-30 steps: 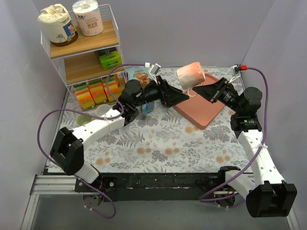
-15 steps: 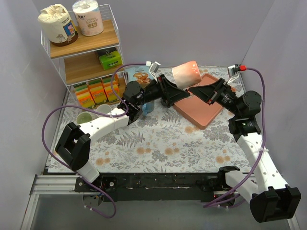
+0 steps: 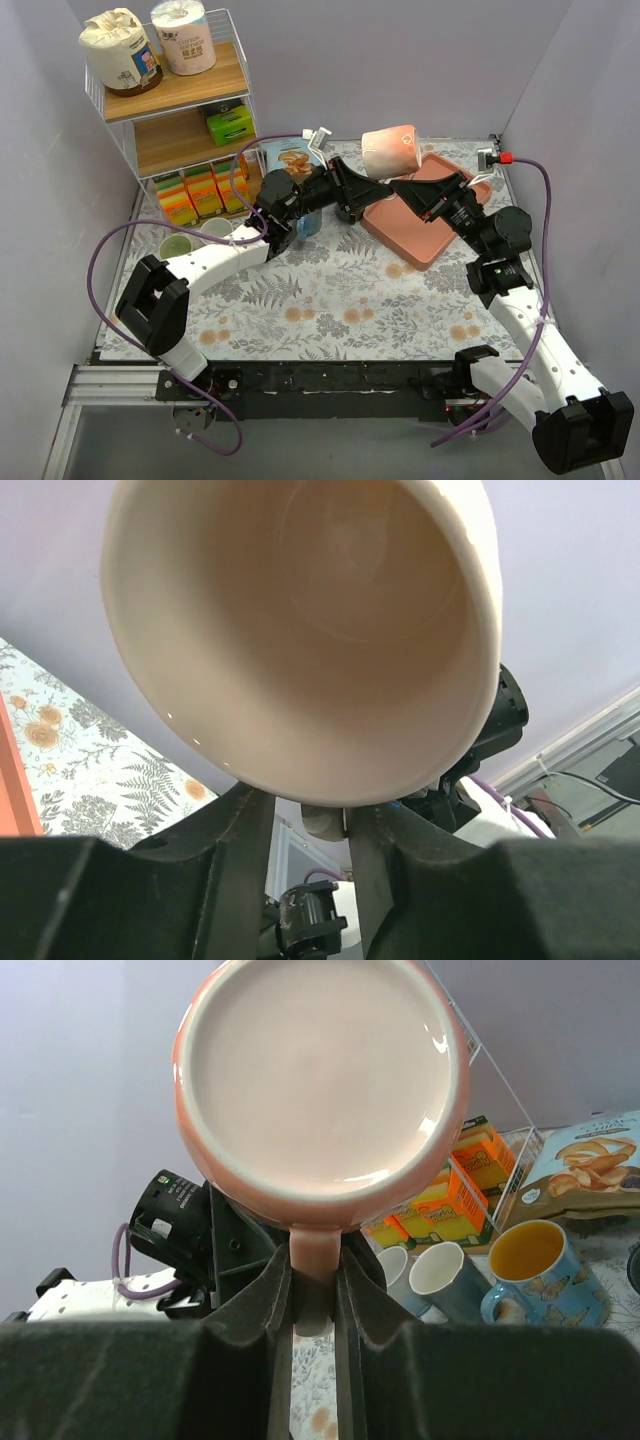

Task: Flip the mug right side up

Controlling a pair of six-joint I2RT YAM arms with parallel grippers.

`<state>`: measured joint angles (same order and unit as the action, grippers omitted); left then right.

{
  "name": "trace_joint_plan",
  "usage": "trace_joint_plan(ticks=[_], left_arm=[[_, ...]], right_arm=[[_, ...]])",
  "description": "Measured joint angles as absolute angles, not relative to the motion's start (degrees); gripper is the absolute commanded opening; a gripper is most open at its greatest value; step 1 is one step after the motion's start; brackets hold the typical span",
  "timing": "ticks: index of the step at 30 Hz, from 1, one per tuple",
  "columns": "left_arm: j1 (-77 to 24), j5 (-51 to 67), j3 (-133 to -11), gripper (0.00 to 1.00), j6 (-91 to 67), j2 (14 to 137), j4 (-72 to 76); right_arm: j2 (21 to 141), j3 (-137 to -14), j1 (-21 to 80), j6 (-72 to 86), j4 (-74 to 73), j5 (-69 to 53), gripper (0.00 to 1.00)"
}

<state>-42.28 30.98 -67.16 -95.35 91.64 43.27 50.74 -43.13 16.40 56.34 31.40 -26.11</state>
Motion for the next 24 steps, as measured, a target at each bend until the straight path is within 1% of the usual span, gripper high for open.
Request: trace_joint_plan(ticks=[7, 9, 10, 11, 13, 24], left_arm=[[-42.2, 30.8, -67.2, 0.30, -95.4, 91.7, 42.8], [-42.1, 30.8, -67.2, 0.27, -95.4, 91.7, 42.6], [-42.1, 30.8, -67.2, 0.25, -95.4, 91.7, 42.4], [-42.0, 30.8, -67.2, 0.12, -95.3, 91.7, 42.3], [-41.9, 30.8, -67.2, 0.00, -95.5, 91.7, 42.1], [-41.8, 30.6, -66.6, 0.00, -95.2, 91.5, 41.7]], right_arm=[[50.9, -42.7, 17.9, 52.1, 32.3, -24.4, 0.01], [51.3, -42.7, 18.2, 51.5, 32.6, -24.4, 0.01], [51.5, -42.7, 18.2, 51.1, 32.8, -24.4, 0.01], [51.6, -42.7, 18.3, 50.9, 32.8, -24.4, 0.01], [51.8, -42.7, 18.5, 50.0, 32.9, -24.3, 0.01], [51.5, -42.8, 19.0, 48.1, 31.1, -23.5, 0.01]])
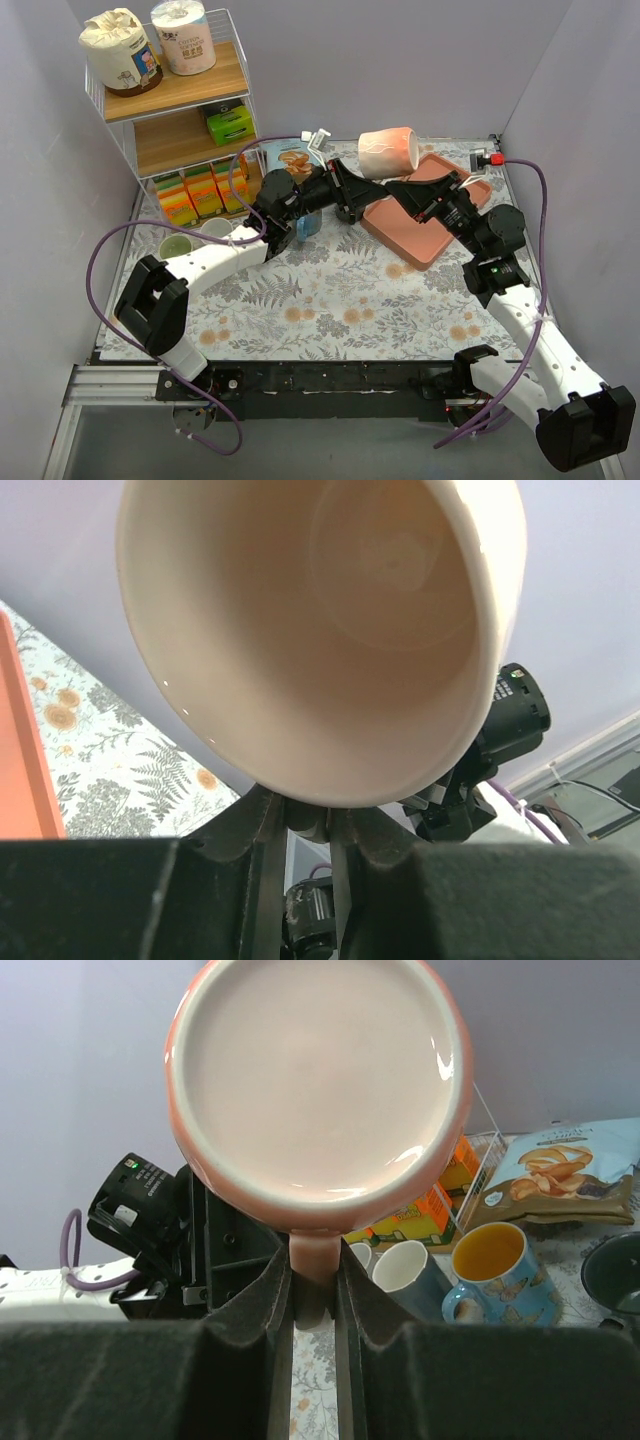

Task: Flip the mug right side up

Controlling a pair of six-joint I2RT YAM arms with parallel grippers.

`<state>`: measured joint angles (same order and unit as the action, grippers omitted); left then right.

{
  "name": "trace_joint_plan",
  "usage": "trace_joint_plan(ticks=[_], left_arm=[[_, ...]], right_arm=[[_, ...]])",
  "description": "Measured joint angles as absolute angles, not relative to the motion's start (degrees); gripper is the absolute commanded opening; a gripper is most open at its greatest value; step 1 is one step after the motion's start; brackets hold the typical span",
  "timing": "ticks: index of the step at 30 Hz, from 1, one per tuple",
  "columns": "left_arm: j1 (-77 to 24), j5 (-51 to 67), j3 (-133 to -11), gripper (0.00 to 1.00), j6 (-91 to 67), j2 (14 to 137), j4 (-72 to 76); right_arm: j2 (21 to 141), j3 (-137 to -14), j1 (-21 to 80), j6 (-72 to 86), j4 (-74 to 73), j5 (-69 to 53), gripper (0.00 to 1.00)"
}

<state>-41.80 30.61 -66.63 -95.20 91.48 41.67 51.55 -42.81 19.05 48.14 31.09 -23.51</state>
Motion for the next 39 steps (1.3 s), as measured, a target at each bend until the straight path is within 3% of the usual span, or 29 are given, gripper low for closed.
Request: trace_joint_plan(ticks=[3, 6, 7, 9, 14, 19, 28, 39], left_arm=[[-41.9, 29.5, -66.4, 0.00, -94.5, 91.0, 39.2], [-42.1, 28.4, -66.3, 0.00, -93.8, 90.3, 37.0], [-42.1, 27.9, -66.2, 0.00, -93.6, 90.0, 36.4], [-42.2, 27.4, -66.0, 0.00, -93.2, 89.5, 35.5], [-42.2, 26.0, -65.6, 0.00, -91.4, 88.9, 34.0], [-42.3, 24.4, -64.6, 0.00, -90.8, 88.7, 32.6], [-41.8, 21.1, -63.2, 0.00, -90.9, 87.2, 28.9], [-37.8, 15.3, -62.0, 0.00, -92.2, 85.2, 22.3]], right_arm=[[51.6, -43.4, 19.4, 47.5, 28.0, -22.5, 0.03], [51.6, -44.0, 19.7, 47.1, 25.8, -21.8, 0.15], [51.6, -44.2, 19.8, 47.1, 25.1, -21.6, 0.26], [51.6, -44.5, 20.0, 47.1, 24.1, -21.4, 0.28], [51.6, -44.8, 20.4, 46.8, 22.2, -21.1, 0.46], [51.7, -44.8, 21.0, 46.9, 20.4, -21.1, 0.58], [52.3, -44.8, 21.3, 47.9, 18.3, -20.9, 0.64], [52.4, -44.9, 21.3, 47.8, 11.7, -17.6, 0.65]])
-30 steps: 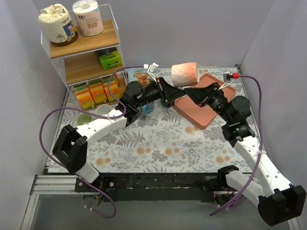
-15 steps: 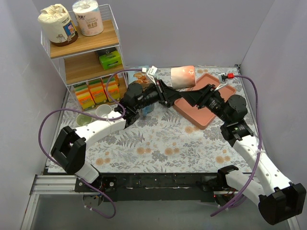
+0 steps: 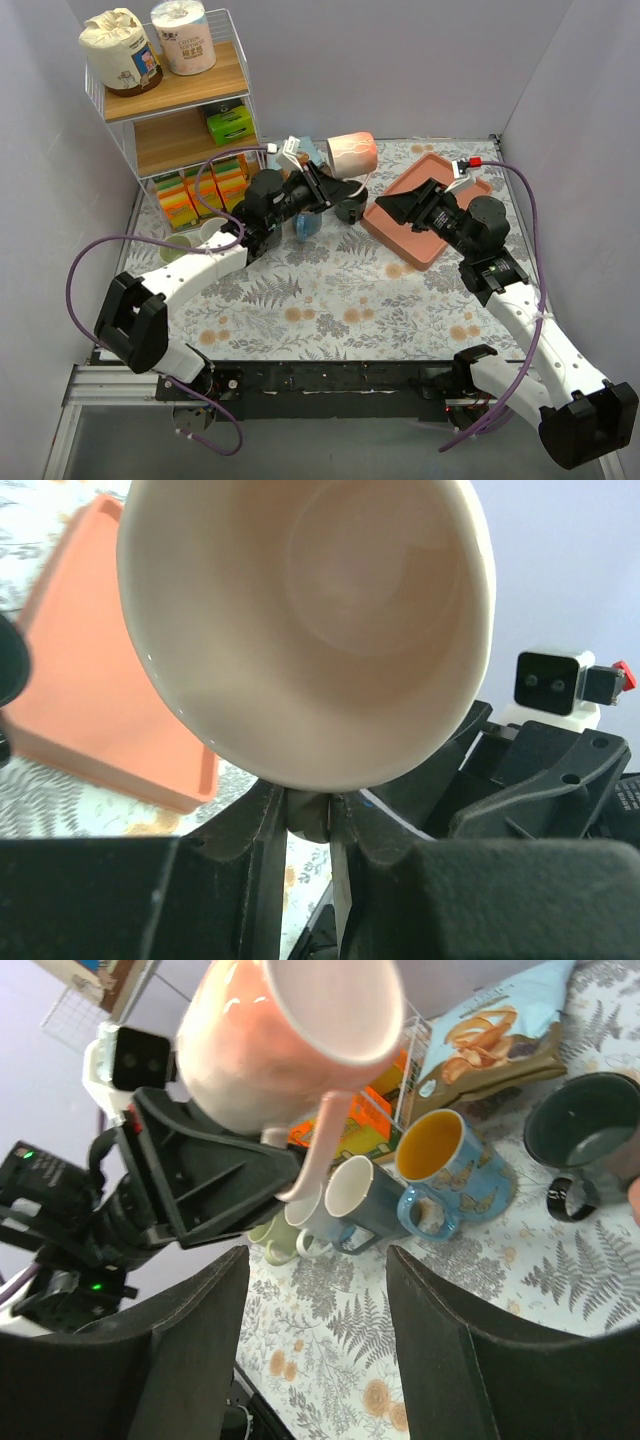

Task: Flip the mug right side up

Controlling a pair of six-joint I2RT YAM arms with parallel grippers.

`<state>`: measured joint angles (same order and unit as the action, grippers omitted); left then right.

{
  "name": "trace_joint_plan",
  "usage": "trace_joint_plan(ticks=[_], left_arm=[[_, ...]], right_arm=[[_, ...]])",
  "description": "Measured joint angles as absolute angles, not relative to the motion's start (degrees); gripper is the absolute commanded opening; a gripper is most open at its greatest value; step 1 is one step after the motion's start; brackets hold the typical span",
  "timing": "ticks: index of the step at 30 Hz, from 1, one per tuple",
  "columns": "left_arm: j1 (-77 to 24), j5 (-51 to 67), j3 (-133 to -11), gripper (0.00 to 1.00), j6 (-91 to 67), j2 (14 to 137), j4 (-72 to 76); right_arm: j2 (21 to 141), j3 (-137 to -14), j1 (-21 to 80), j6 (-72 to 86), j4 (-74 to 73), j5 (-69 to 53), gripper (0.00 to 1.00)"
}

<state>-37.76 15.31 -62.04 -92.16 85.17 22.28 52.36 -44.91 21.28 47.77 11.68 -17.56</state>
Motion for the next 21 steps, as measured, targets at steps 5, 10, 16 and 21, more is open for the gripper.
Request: trace_joint_plan(ticks=[5, 10, 16, 21], left_arm=[[-36.8, 9.1, -59.1, 0.00, -88.6, 77.0, 11.9], [-36.5, -2.0, -57.7, 0.00, -83.5, 64.0, -3.4], [-35.8, -16.9, -60.9, 0.00, -80.0, 53.2, -22.2], [-35.7, -31.0, -68.0, 0.00, -81.8, 52.9, -41.1]], right_arm=[[52.4, -45.8, 20.6, 47.1, 6.6, -15.4, 0.65], [53.4, -47.3, 19.6, 45.9, 3.6, -14.9, 0.64], [54.6, -47.9, 18.3, 44.9, 1.0, -14.9, 0.63], [54.9, -47.9, 17.1, 44.7, -0.5, -15.1, 0.63]])
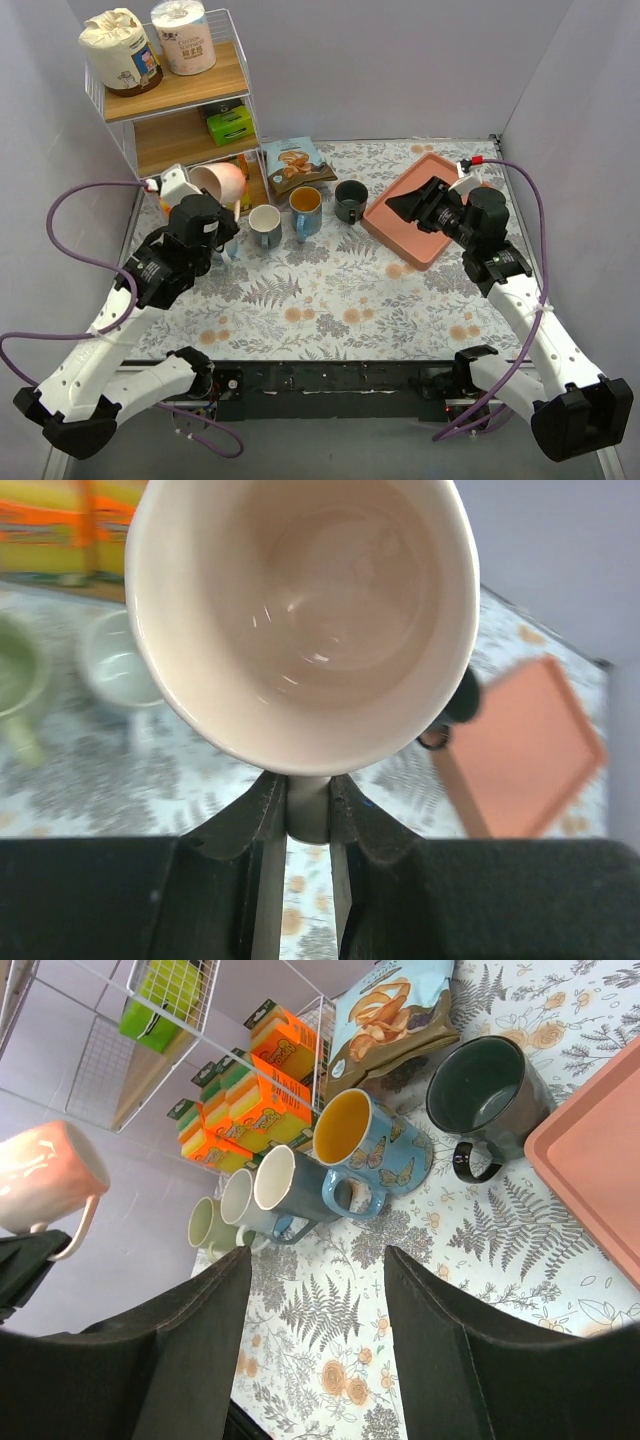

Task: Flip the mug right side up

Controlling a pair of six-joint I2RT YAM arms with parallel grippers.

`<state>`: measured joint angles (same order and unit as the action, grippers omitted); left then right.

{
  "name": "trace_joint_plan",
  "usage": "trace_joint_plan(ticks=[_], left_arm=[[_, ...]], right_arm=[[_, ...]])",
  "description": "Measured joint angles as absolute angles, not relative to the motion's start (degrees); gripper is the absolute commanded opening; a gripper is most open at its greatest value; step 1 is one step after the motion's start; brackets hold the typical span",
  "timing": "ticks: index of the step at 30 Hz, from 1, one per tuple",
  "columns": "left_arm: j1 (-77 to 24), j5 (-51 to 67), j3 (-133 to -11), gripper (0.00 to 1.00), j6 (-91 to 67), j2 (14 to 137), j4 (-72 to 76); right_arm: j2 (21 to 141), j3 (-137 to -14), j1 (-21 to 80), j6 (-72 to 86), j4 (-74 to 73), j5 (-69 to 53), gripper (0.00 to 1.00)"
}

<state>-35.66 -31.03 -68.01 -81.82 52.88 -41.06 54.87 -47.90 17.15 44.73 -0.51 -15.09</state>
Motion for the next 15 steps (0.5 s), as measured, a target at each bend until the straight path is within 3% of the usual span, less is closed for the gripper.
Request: trace_joint_plan(ticks=[7, 15], left_arm=[[-35.1, -48.4, -72.0, 0.00, -89.3, 52.5, -62.4], [-34.2, -51.8, -64.8, 0.00, -92.4, 56.0, -63.0]], right_arm=[[54.9, -47.9, 15.2, 44.7, -1.8, -16.5, 0.62], [55.6, -48.0, 13.5, 44.3, -4.7, -18.8, 0.62]])
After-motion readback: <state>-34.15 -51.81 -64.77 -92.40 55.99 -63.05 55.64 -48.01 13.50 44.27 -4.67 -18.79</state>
